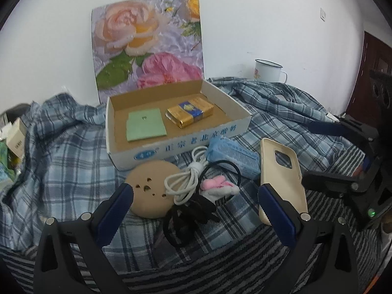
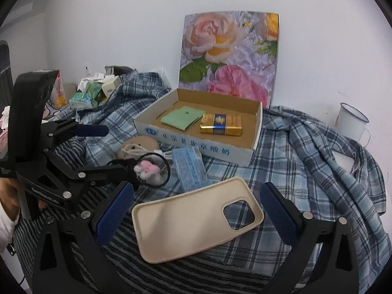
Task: Organize soft objects
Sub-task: 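Grasp the black cable bundle with the pink charm using the left tool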
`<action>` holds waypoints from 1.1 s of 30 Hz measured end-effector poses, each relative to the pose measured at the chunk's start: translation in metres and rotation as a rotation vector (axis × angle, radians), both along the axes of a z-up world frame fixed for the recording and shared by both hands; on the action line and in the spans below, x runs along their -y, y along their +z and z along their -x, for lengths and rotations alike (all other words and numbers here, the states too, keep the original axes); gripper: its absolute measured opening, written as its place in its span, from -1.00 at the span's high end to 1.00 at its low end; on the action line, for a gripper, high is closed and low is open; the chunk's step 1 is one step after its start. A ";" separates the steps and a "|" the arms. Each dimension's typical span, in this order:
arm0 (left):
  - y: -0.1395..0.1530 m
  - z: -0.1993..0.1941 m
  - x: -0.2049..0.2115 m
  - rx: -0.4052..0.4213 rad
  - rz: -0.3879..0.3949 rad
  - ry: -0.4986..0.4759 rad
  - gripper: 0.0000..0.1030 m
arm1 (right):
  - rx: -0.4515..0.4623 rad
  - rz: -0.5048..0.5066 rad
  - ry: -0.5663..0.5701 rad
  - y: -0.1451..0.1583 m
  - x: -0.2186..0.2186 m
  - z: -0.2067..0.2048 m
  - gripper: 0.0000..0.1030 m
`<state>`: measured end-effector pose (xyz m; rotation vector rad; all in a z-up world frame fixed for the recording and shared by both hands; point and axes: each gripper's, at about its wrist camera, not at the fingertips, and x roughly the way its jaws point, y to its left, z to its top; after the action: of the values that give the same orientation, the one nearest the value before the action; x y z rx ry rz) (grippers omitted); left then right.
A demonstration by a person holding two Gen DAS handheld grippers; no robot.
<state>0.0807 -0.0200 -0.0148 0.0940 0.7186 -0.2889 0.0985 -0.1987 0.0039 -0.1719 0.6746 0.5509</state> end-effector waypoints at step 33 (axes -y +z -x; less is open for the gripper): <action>-0.037 -0.015 -0.007 -0.213 0.018 -0.004 0.82 | -0.084 0.072 0.014 -0.022 -0.010 -0.010 -0.99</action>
<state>0.0960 -0.0135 -0.0517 0.0476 0.9274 -0.3125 0.1084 -0.1885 -0.0180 -0.2225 0.7762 0.5499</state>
